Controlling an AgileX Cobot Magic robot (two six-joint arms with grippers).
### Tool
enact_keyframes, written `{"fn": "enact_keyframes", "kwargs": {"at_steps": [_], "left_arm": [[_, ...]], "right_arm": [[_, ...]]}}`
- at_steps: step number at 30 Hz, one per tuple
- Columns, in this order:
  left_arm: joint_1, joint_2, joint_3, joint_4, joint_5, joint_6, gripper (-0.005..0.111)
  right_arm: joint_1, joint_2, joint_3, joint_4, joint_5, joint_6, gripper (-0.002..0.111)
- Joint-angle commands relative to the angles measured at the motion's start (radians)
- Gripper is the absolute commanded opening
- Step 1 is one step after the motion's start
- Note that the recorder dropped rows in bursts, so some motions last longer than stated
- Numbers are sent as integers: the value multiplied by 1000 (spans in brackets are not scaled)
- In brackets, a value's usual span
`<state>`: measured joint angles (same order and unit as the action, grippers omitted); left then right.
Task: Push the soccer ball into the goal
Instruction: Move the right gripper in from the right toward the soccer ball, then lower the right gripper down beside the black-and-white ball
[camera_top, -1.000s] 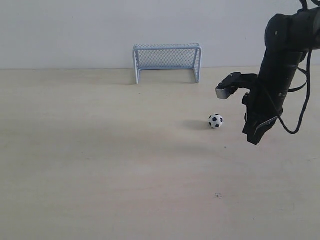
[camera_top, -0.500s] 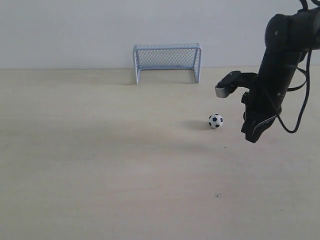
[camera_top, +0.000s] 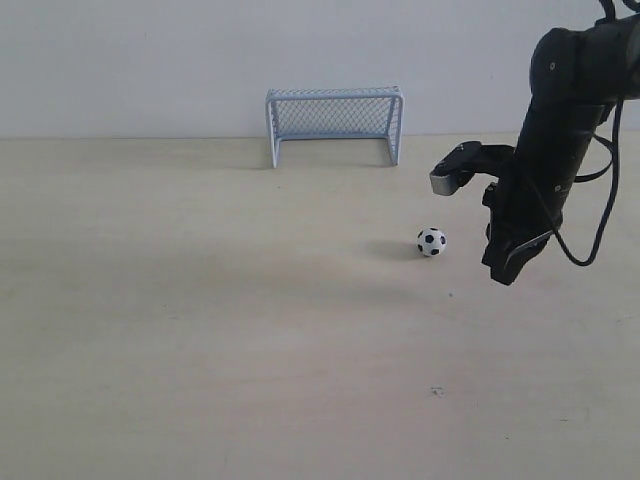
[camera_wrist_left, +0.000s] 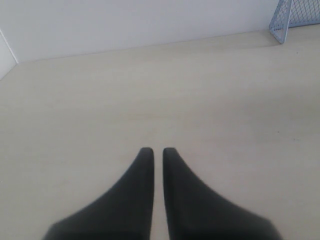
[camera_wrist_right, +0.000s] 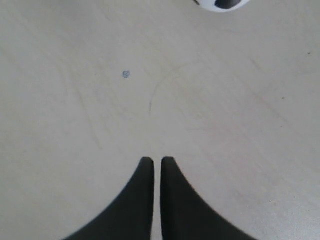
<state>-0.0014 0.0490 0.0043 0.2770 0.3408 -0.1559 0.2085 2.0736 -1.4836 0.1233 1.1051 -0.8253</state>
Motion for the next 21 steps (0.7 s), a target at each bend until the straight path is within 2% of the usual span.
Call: {"fn": "enact_keyframes", "kwargs": {"at_steps": [1,14,21], "left_arm": [[-8,5,-4,0,-3,-9,6],[-8,5,-4,0,-3,-9,6],[-8,5,-4,0,-3,-9,6]], "right_arm": [[0,-3,-8,2,-15,1,0],[0,-3,-8,4,-258,26,0],[0,-3,-8,4,-243,-207,0]]}}
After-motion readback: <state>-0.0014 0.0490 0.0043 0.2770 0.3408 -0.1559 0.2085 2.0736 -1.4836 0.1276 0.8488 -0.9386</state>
